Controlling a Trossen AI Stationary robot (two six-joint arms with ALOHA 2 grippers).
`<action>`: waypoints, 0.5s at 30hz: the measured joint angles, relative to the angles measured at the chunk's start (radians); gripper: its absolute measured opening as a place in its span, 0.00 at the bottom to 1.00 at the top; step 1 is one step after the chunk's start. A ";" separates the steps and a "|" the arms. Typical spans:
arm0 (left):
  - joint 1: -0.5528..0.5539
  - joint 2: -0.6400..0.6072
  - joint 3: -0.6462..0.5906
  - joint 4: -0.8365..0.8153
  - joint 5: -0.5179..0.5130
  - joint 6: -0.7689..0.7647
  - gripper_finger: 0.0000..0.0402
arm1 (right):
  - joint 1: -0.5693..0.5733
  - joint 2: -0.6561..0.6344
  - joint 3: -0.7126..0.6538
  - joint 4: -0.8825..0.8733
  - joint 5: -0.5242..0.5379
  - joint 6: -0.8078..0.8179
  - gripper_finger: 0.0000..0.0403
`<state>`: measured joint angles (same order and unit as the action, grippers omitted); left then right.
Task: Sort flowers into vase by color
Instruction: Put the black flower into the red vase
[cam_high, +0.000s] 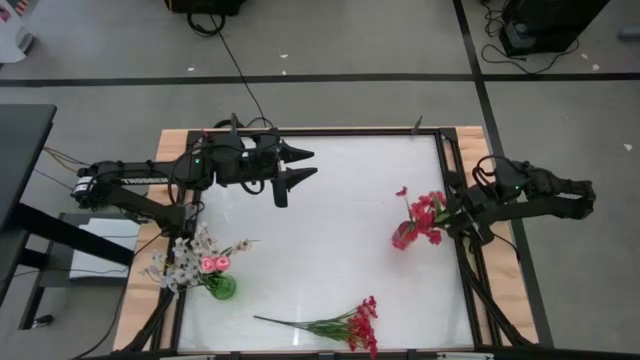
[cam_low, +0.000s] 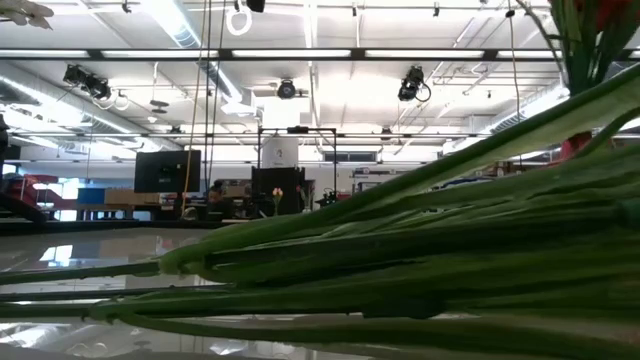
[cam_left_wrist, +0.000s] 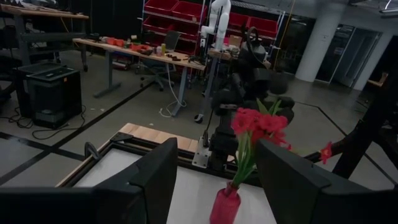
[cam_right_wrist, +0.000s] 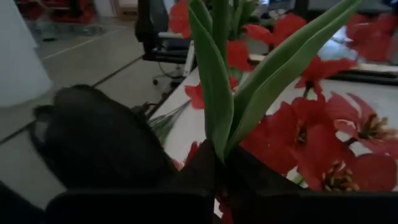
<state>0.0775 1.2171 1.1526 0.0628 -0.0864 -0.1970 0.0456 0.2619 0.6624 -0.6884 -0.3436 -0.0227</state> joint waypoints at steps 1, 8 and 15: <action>0.000 0.000 0.000 0.000 0.000 0.000 0.55 | 0.000 0.000 0.000 0.001 -0.007 0.000 0.09; 0.000 0.000 0.000 0.000 0.000 0.000 0.55 | 0.000 0.000 0.000 0.004 -0.119 0.019 0.17; 0.000 0.000 0.000 0.000 0.000 0.000 0.55 | 0.000 0.000 0.001 0.049 -0.012 0.065 0.19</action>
<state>0.0772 1.2171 1.1526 0.0627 -0.0860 -0.1967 0.0460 0.2619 0.6632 -0.6399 -0.3560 0.0420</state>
